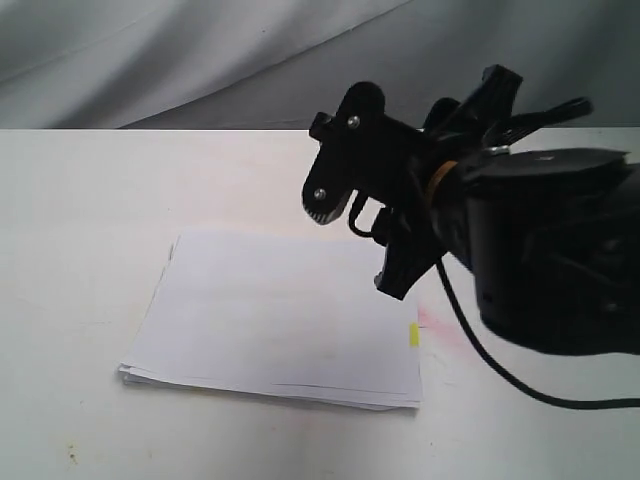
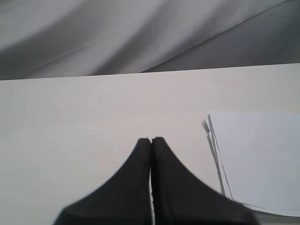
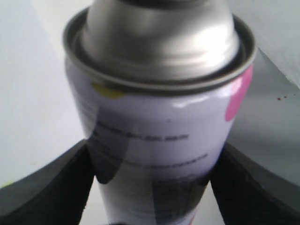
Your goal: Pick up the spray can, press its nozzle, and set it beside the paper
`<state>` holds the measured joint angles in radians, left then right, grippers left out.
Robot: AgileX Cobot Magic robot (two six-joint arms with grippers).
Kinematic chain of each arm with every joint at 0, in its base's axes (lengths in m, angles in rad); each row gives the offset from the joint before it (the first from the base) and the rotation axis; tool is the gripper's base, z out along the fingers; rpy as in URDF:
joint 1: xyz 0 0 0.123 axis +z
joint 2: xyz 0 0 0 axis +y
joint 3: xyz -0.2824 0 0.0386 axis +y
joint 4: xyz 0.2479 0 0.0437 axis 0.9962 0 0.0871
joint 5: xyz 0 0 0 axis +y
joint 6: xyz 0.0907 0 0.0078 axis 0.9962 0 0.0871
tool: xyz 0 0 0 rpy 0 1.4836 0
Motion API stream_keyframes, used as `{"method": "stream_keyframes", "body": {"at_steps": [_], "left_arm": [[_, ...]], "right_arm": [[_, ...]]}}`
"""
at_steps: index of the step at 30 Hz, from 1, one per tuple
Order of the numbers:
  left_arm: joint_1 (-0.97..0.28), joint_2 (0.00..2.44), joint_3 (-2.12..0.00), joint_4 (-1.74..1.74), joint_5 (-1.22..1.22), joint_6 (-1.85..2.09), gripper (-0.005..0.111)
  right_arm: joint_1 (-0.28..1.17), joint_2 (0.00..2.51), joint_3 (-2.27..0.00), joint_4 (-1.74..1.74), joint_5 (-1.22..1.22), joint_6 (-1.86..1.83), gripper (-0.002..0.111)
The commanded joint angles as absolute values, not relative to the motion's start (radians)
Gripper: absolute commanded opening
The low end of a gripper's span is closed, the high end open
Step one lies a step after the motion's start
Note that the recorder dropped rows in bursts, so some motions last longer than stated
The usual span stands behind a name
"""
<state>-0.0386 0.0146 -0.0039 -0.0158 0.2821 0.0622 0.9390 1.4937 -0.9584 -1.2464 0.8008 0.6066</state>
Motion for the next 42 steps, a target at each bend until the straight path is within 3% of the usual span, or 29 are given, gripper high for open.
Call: {"method": "stream_keyframes", "body": {"at_steps": [1,11,42], "left_arm": [[-0.037,0.01,0.0,-0.016,0.273,0.06,0.0],[-0.037,0.01,0.0,-0.016,0.273,0.06,0.0],[-0.037,0.01,0.0,-0.016,0.273,0.06,0.0]], "right_arm": [[0.945,1.59,-0.962,-1.395,0.88,0.636,0.0],[0.946,1.736,-0.962,-1.437,0.884,0.655,0.0],[0.946,1.737,-0.962,-1.473,0.884,0.786,0.0]]}}
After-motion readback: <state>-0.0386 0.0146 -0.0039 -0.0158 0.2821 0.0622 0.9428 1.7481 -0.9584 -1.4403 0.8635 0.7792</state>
